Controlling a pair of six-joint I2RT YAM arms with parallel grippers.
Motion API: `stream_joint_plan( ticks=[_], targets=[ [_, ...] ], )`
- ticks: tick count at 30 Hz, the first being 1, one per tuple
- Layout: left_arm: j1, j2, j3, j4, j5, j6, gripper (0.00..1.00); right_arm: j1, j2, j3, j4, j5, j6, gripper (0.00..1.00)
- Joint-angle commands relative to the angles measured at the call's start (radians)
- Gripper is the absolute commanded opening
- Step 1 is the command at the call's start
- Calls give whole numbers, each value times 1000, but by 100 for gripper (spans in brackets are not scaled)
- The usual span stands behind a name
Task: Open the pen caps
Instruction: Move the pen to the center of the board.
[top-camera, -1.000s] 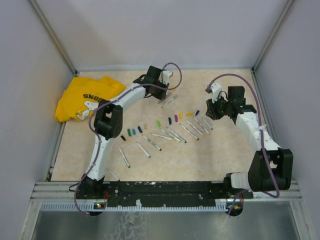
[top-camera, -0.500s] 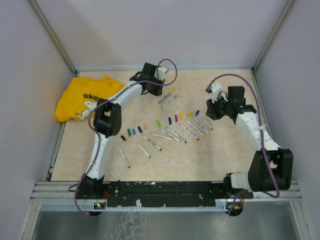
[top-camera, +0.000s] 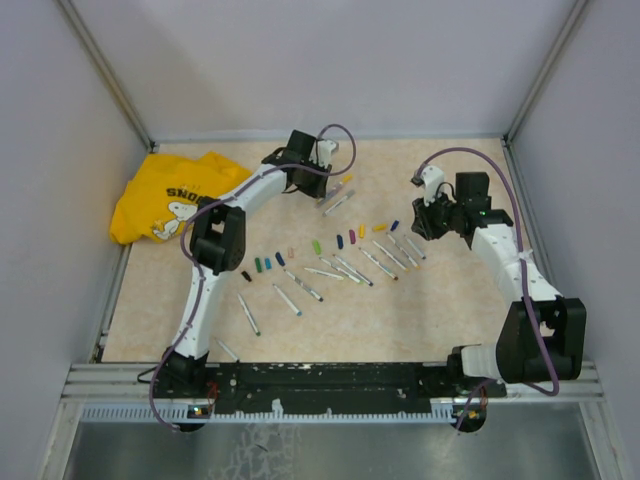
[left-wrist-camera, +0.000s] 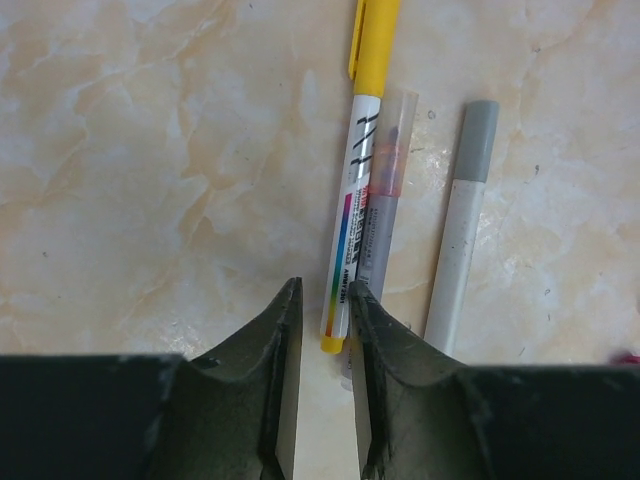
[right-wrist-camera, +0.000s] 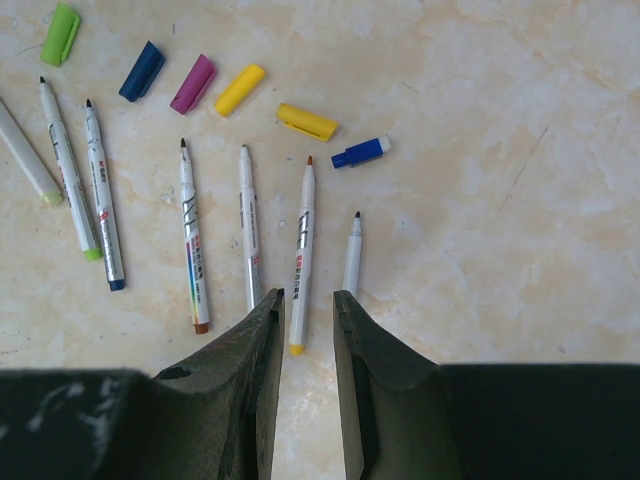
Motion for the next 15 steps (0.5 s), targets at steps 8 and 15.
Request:
stream_joint_plan(
  ticks=[8, 15],
  targets=[
    [2, 27, 31, -19, 12, 10, 30, 10, -18, 10, 16, -8, -14, 27],
    [3, 6, -5, -20, -29, 22, 14, 9, -18, 10, 16, -8, -14, 27]
  ],
)
